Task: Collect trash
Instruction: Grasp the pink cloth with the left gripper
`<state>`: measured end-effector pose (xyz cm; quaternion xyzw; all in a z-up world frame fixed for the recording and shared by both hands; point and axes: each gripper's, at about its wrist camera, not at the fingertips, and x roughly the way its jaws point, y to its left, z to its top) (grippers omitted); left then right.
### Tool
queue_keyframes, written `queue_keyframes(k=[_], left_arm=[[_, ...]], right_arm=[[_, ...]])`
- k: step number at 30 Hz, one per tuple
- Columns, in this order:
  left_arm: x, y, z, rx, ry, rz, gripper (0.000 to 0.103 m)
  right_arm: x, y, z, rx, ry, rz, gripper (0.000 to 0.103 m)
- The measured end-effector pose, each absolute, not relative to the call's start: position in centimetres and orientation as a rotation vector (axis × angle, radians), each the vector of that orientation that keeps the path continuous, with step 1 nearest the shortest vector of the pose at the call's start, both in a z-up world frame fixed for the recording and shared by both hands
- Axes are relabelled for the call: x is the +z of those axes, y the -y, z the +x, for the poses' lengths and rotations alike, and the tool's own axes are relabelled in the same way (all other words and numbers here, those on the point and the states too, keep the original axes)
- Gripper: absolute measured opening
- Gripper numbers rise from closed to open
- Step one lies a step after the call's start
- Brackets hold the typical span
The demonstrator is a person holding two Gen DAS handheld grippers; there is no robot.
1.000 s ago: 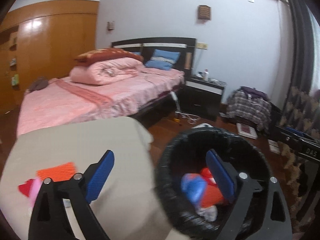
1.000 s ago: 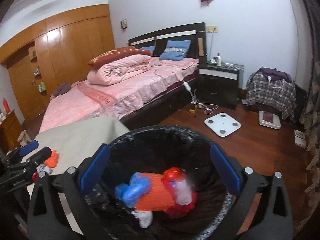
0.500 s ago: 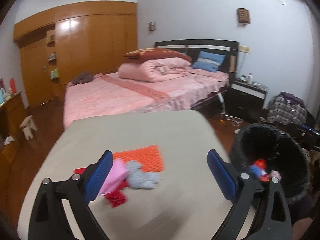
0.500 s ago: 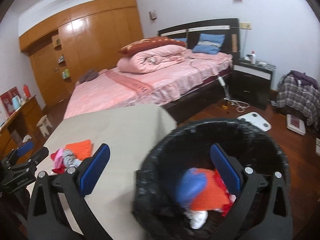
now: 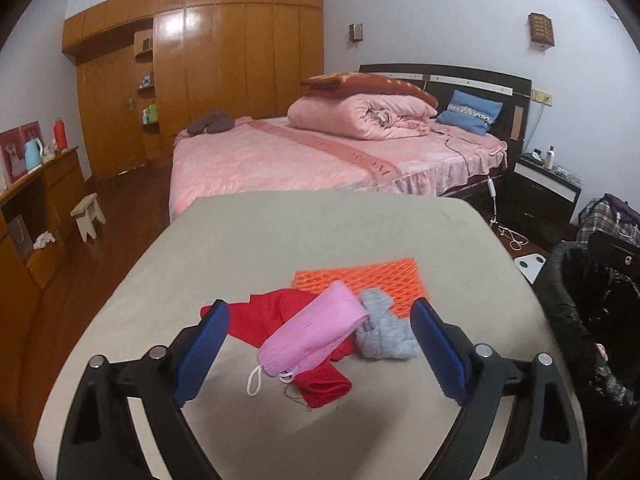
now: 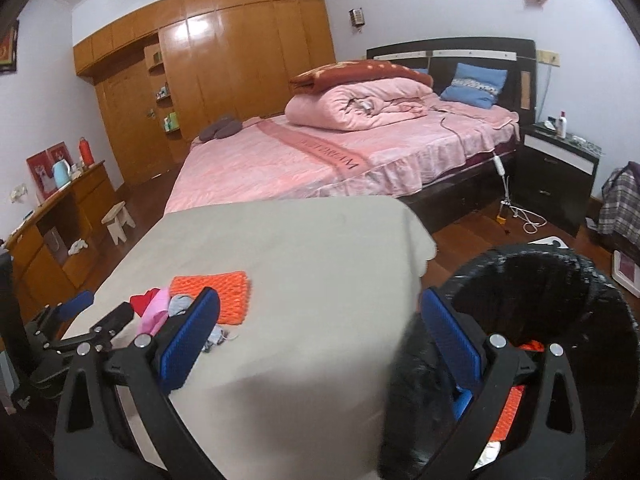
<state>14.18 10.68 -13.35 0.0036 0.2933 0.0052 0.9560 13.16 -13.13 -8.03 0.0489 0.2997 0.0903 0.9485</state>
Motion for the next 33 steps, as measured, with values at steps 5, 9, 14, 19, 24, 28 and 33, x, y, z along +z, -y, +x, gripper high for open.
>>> queue_keyframes(k=[5, 9, 14, 19, 24, 28, 33], left_arm=[[-15.1, -10.6, 15.7, 0.019, -0.628, 0.005, 0.086], [-16.4, -10.6, 16.9, 0.021, -0.661, 0.001, 0.083], [-17.3, -10.5, 17.7, 0.011, -0.688, 0.0, 0.076], [-17.3, -10.5, 18.2, -0.013, -0.688, -0.012, 0.059], [-17.3, -10.7, 18.3, -0.052, -0.692, -0.033, 0.032], [-16.8, -10.8, 18.0, -0.063, -0.688, -0.039, 0.021], [-15.5, -11.7, 16.8, -0.06, -0.657, -0.07, 0.013]], right_arm=[[-9.5, 11.9, 14.3, 0.184, -0.637, 0.082, 0.098], [-10.5, 11.4, 14.8, 0.179, -0.657, 0.07, 0.098], [-11.4, 11.4, 15.2, 0.175, -0.673, 0.063, 0.098], [-12.0, 11.1, 15.1, 0.179, -0.684, 0.057, 0.098], [-12.1, 10.8, 14.9, 0.183, -0.684, 0.043, 0.098], [-12.1, 10.7, 14.8, 0.186, -0.684, 0.043, 0.098], [-11.9, 9.9, 14.6, 0.202, -0.68, 0.039, 0.098]])
